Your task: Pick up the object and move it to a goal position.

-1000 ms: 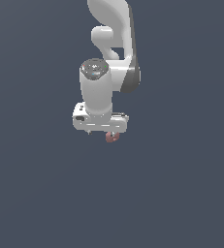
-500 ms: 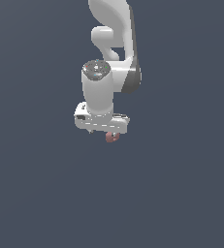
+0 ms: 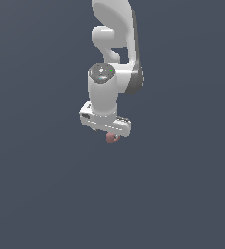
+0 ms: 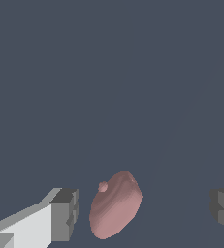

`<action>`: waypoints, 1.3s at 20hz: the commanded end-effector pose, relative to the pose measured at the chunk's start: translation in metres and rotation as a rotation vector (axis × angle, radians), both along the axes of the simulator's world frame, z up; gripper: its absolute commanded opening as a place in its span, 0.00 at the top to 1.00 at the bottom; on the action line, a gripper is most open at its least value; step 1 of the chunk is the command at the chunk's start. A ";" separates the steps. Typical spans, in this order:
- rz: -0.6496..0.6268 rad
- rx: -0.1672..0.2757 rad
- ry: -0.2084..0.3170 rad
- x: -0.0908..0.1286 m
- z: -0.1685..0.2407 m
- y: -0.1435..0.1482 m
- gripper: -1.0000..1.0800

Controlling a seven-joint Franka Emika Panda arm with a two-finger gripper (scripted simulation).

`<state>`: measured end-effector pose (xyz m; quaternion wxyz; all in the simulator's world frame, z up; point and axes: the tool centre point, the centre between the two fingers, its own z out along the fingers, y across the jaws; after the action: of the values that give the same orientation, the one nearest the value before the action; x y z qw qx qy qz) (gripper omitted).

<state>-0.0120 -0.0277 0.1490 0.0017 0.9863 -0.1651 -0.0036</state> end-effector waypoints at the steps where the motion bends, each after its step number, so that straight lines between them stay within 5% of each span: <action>1: -0.064 0.001 0.000 -0.004 -0.004 0.004 0.04; 26: -0.686 0.000 -0.006 -0.046 -0.042 0.030 0.04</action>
<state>-0.0561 0.0017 0.1083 -0.0001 0.8809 -0.4734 -0.0013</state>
